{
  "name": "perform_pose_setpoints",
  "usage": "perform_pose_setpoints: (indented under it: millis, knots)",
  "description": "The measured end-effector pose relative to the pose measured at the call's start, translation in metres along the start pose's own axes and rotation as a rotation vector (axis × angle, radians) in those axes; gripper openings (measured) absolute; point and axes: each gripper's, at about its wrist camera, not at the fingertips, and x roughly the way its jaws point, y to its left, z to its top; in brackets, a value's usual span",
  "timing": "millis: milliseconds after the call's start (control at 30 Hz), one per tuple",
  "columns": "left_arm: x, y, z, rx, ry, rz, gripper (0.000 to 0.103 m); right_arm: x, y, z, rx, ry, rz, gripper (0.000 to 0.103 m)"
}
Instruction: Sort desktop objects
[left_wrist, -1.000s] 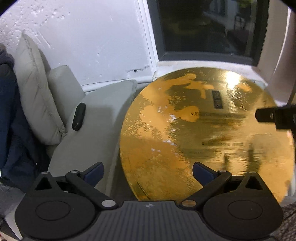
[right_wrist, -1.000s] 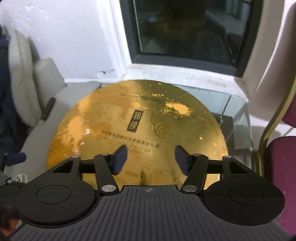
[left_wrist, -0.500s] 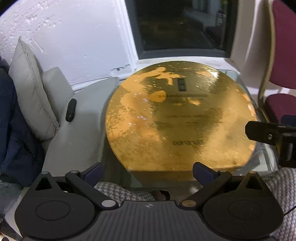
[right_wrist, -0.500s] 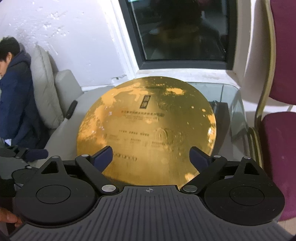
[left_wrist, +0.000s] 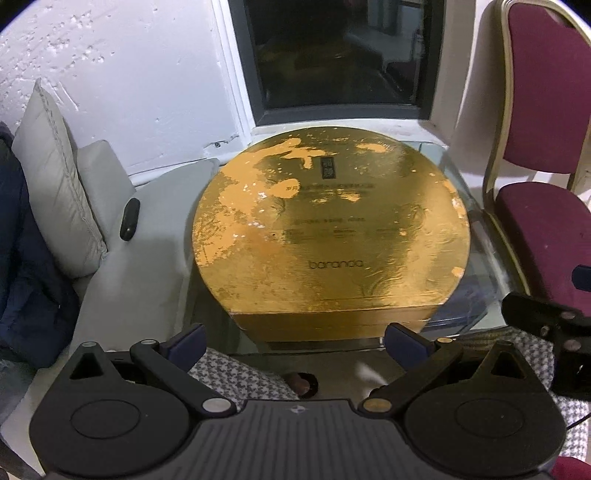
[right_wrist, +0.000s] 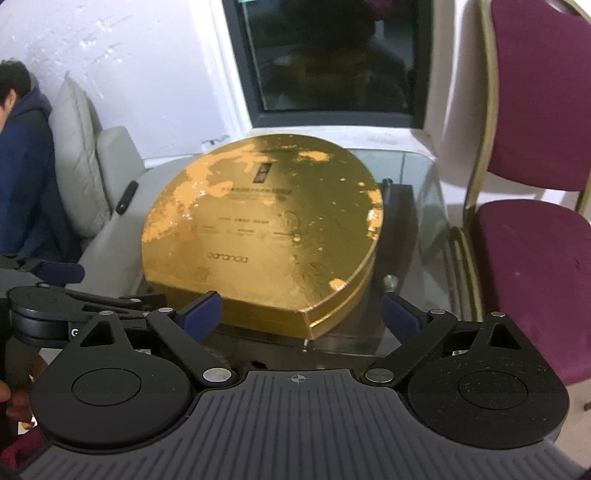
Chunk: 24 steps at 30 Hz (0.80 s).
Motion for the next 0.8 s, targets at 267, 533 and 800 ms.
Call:
perform_pose_setpoints:
  millis: [267,533,800]
  knots:
    - [-0.015,-0.012,-0.004,0.046,-0.03,-0.003,0.102,-0.027,-0.01,-0.005,0.039,-0.016,-0.043,0.097]
    - [-0.024,-0.02,-0.011,0.092,-0.031,-0.058,0.102,-0.039,-0.007,-0.008,0.014,-0.01,-0.062,0.097]
    - [-0.022,-0.021,-0.012,0.086,-0.01,-0.081,0.102,-0.043,-0.004,-0.01,-0.018,-0.004,-0.066,0.097]
